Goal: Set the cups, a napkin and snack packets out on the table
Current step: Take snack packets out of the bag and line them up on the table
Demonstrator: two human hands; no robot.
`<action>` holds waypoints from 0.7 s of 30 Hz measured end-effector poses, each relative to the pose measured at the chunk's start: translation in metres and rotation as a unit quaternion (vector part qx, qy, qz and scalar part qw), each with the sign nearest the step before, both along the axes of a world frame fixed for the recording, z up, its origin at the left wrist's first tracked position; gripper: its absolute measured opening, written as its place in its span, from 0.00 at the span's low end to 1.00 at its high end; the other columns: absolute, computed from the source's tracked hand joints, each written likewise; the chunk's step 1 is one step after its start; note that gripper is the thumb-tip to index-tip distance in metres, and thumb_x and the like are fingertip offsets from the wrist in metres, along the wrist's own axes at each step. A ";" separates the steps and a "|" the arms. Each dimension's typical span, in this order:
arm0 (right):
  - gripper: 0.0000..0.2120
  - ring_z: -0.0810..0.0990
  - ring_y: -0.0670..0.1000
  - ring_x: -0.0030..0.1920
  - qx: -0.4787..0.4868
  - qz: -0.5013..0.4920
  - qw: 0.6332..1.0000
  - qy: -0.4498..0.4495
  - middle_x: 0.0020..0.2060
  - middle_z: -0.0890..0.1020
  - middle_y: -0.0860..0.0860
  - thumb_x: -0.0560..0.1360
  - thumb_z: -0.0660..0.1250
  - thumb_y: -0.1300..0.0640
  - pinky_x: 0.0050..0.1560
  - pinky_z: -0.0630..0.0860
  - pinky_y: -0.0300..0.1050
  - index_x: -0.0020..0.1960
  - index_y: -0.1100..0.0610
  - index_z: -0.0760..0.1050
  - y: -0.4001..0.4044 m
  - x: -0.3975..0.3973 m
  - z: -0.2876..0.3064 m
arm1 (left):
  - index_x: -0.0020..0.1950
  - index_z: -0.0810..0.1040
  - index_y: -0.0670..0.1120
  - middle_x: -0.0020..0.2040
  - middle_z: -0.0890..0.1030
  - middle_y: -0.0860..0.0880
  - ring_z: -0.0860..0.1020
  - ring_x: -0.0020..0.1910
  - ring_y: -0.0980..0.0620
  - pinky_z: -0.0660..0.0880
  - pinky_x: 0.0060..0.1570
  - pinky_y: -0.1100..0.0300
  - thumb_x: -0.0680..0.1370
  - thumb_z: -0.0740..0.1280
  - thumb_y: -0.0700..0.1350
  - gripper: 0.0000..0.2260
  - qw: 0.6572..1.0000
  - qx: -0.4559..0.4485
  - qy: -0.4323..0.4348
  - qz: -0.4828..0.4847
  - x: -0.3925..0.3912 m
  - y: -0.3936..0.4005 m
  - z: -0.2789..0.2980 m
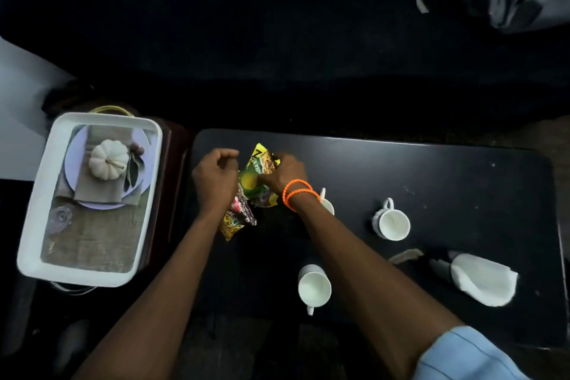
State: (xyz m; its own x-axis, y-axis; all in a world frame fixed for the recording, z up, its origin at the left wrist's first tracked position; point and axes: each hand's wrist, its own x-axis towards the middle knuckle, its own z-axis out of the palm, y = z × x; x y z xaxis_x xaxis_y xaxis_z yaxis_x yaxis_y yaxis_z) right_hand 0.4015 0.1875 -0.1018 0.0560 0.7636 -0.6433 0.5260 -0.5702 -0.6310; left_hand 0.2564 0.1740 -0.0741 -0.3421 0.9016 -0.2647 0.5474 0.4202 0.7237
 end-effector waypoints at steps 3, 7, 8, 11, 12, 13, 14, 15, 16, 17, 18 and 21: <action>0.34 0.83 0.58 0.61 0.000 -0.030 0.999 0.012 0.62 0.84 0.58 0.67 0.82 0.54 0.57 0.77 0.43 0.70 0.61 0.77 0.002 -0.007 -0.010 | 0.54 0.86 0.47 0.50 0.86 0.52 0.80 0.46 0.65 0.72 0.41 0.79 0.81 0.70 0.39 0.07 1.000 -0.001 -0.004 -0.005 -0.007 0.000 -0.008; 0.33 0.83 0.59 0.61 -0.001 -0.089 0.995 0.055 0.63 0.84 0.59 0.67 0.83 0.54 0.65 0.78 0.47 0.68 0.62 0.78 0.006 0.018 -0.004 | 0.54 0.86 0.45 0.51 0.86 0.50 0.81 0.45 0.60 0.71 0.41 0.81 0.80 0.70 0.38 0.07 1.000 -0.001 -0.008 0.015 -0.012 0.003 -0.013; 0.28 0.85 0.60 0.58 0.008 -0.126 0.989 0.077 0.59 0.85 0.60 0.68 0.82 0.57 0.63 0.81 0.54 0.64 0.62 0.80 0.007 0.031 -0.001 | 0.54 0.86 0.44 0.50 0.86 0.49 0.81 0.46 0.58 0.70 0.41 0.82 0.80 0.70 0.37 0.07 1.000 0.003 -0.010 0.019 -0.012 0.005 -0.013; 0.16 0.88 0.52 0.43 0.051 -0.295 0.943 0.148 0.46 0.88 0.56 0.70 0.79 0.65 0.46 0.85 0.49 0.56 0.63 0.83 0.001 0.091 0.010 | 0.53 0.86 0.46 0.49 0.86 0.51 0.80 0.44 0.63 0.70 0.41 0.82 0.79 0.69 0.37 0.07 0.999 0.009 -0.027 0.022 0.002 0.013 -0.010; 0.14 0.87 0.48 0.38 0.059 -0.351 0.921 0.157 0.43 0.87 0.54 0.70 0.78 0.66 0.41 0.84 0.45 0.55 0.63 0.82 -0.004 0.115 0.014 | 0.53 0.86 0.47 0.47 0.85 0.54 0.80 0.43 0.66 0.71 0.40 0.81 0.80 0.69 0.38 0.07 0.999 0.010 -0.036 0.019 0.011 0.016 -0.009; 0.11 0.85 0.46 0.35 0.069 -0.403 0.900 0.152 0.40 0.86 0.52 0.71 0.78 0.66 0.39 0.82 0.44 0.52 0.63 0.82 -0.012 0.141 0.015 | 0.52 0.85 0.50 0.46 0.85 0.56 0.80 0.43 0.68 0.72 0.41 0.80 0.80 0.69 0.39 0.08 0.999 0.012 -0.046 0.014 0.022 0.019 -0.009; 0.08 0.84 0.48 0.35 0.082 -0.452 0.878 0.135 0.39 0.85 0.53 0.71 0.78 0.66 0.40 0.81 0.46 0.48 0.61 0.82 -0.020 0.167 0.017 | 0.51 0.85 0.51 0.45 0.84 0.57 0.80 0.43 0.67 0.75 0.43 0.76 0.80 0.69 0.39 0.08 0.998 0.015 -0.058 0.007 0.036 0.022 -0.010; 0.08 0.83 0.51 0.37 0.090 -0.491 0.860 0.105 0.40 0.84 0.55 0.71 0.78 0.66 0.42 0.81 0.49 0.45 0.59 0.80 -0.029 0.192 0.018 | 0.51 0.85 0.51 0.44 0.84 0.57 0.81 0.43 0.65 0.77 0.45 0.70 0.80 0.69 0.39 0.08 0.997 0.018 -0.069 -0.002 0.051 0.026 -0.011; 0.10 0.82 0.53 0.40 0.089 -0.520 0.846 0.074 0.42 0.84 0.58 0.70 0.79 0.65 0.43 0.82 0.52 0.44 0.58 0.78 -0.038 0.215 0.018 | 0.51 0.86 0.49 0.44 0.85 0.55 0.82 0.44 0.60 0.78 0.47 0.64 0.80 0.69 0.39 0.08 0.997 0.023 -0.079 -0.015 0.069 0.030 -0.012; 0.11 0.82 0.54 0.41 0.081 -0.542 0.834 0.058 0.44 0.83 0.59 0.70 0.79 0.64 0.40 0.83 0.50 0.44 0.58 0.78 -0.047 0.236 0.016 | 0.52 0.86 0.47 0.45 0.85 0.53 0.83 0.45 0.56 0.78 0.49 0.61 0.79 0.69 0.39 0.07 0.995 0.028 -0.086 -0.034 0.089 0.033 -0.014; 0.11 0.83 0.54 0.39 0.067 -0.560 0.823 0.065 0.44 0.84 0.59 0.70 0.79 0.63 0.33 0.81 0.45 0.45 0.58 0.77 -0.056 0.252 0.015 | 0.52 0.86 0.46 0.45 0.86 0.52 0.84 0.47 0.54 0.78 0.51 0.61 0.79 0.69 0.38 0.07 0.994 0.031 -0.092 -0.058 0.110 0.036 -0.016; 0.12 0.87 0.55 0.41 -0.008 -0.518 0.853 0.063 0.41 0.85 0.57 0.71 0.80 0.60 0.30 0.82 0.41 0.49 0.62 0.79 -0.072 0.283 0.000 | 0.53 0.86 0.46 0.49 0.87 0.49 0.84 0.50 0.52 0.76 0.53 0.64 0.77 0.70 0.38 0.08 0.981 0.002 -0.089 -0.171 0.177 0.045 -0.023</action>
State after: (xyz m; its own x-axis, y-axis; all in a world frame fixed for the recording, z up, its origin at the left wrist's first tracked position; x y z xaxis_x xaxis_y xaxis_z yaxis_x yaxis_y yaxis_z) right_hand 0.6840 0.1159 -0.1014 0.6247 0.3378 -0.7040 -0.3370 -0.6967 -0.6333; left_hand 0.4331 0.2193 -0.0973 0.0315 0.9570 -0.2884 0.5213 0.2304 0.8217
